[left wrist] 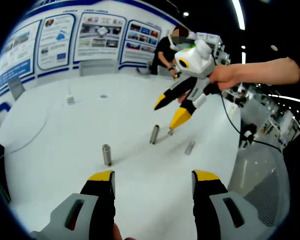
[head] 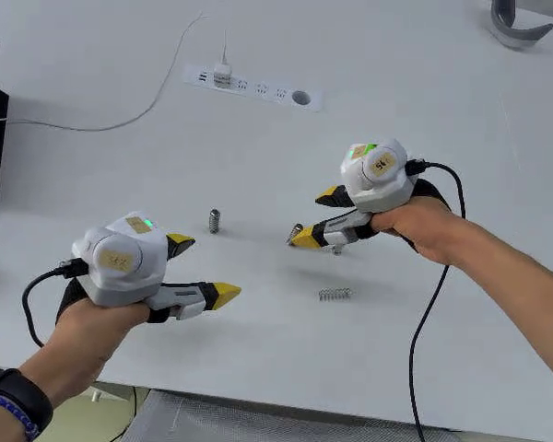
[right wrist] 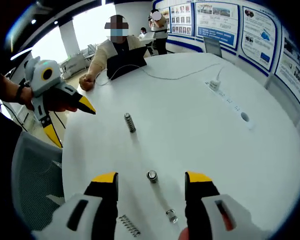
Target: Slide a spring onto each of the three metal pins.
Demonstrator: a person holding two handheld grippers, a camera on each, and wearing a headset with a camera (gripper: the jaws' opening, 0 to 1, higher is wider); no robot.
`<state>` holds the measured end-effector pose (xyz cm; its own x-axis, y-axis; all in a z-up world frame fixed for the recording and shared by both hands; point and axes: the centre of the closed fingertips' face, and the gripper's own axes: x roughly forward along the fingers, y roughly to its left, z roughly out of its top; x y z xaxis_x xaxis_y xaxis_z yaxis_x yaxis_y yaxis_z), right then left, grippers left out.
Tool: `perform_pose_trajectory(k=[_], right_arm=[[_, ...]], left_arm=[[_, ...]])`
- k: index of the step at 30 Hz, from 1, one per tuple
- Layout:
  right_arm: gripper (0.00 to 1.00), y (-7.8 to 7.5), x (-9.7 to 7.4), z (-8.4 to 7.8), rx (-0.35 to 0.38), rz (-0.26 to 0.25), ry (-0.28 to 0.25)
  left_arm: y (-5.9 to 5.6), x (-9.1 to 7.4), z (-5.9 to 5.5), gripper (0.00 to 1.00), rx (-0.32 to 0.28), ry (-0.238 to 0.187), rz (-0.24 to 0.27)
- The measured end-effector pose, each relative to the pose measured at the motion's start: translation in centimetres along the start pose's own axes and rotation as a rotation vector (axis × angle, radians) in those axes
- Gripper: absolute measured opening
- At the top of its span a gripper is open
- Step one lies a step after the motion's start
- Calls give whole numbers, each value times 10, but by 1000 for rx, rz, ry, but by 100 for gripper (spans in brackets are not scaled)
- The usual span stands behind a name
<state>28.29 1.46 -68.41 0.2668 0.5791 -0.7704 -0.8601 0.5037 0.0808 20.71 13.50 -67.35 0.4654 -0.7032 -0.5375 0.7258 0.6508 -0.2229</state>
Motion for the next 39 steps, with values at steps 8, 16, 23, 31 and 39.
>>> perform_pose_trajectory(k=[8,16,23,31,39], right_arm=[[61,5,-13,3,89,-31,-98],[65,6,-21,-13,129,-52,-130],[67,12,-30,-32,174,-69,-151],[70,10,-44,-55,233,-105,-166],[74,7,-55,-67,278,-141,-194]], left_arm=[[-2,-1,4,64,-6,-7,4],[0,-1,6,64,-10,-10,13],[0,1,6,64,-12,-9,18],[-1,5,6,65,-2,-3,13],[1,9,10,65,0,-4,18]])
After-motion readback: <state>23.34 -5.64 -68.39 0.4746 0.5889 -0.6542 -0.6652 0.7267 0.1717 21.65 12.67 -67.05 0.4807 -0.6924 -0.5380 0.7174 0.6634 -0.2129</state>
